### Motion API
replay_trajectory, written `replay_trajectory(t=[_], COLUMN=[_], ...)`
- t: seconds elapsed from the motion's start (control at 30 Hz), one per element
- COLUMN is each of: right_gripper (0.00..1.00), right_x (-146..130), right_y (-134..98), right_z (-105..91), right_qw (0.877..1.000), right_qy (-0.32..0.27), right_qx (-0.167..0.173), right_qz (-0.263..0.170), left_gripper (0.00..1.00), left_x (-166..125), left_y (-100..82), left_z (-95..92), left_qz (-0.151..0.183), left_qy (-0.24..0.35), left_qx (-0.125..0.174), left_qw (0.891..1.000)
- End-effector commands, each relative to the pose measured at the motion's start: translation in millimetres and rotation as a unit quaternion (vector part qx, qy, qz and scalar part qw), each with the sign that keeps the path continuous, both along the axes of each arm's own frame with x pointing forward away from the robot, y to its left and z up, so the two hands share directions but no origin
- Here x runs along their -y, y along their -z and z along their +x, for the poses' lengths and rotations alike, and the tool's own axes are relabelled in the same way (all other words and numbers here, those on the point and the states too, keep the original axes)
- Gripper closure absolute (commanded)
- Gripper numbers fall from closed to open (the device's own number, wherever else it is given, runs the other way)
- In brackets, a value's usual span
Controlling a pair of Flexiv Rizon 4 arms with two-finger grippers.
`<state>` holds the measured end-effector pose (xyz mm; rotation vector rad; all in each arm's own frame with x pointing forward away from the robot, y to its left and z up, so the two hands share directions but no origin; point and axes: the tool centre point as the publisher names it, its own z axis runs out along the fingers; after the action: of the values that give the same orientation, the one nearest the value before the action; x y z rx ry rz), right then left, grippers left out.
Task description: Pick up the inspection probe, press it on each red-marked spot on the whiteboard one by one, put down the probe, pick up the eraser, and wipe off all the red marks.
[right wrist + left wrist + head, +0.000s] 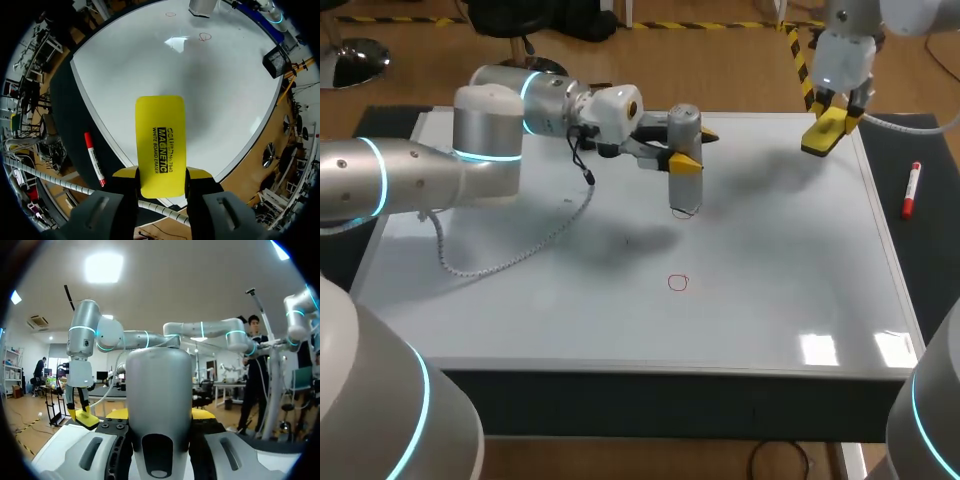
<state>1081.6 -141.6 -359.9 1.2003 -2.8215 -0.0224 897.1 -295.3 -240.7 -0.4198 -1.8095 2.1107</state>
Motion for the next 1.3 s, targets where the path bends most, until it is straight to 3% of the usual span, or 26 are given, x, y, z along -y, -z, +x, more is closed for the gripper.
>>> replay_trajectory(t=[0.03,0.93,1.3], right_gripper=[1.00,1.00,1.00], right_x=[0,0,0], right_y=[-1,-1,-1], right_z=[0.4,0.4,0.4], right_qw=[1.000,1.000,1.000], right_qy=[-0.001,-0.001,-0.001], right_qx=[-0.001,-0.001,-0.001], right_qz=[-0.002,-0.002,-0.002], left_gripper=[1.00,1.00,1.00], left_x=[6,16,16], left_y=[7.2,47.8,55.0], left_z=[8.3,24.0,30.1], left_qz=[-0.004,0.009,0.018], left_qy=[0.019,0.016,0.011], left_qx=[0.005,0.006,0.003], left_qw=[1.000,1.000,1.000])
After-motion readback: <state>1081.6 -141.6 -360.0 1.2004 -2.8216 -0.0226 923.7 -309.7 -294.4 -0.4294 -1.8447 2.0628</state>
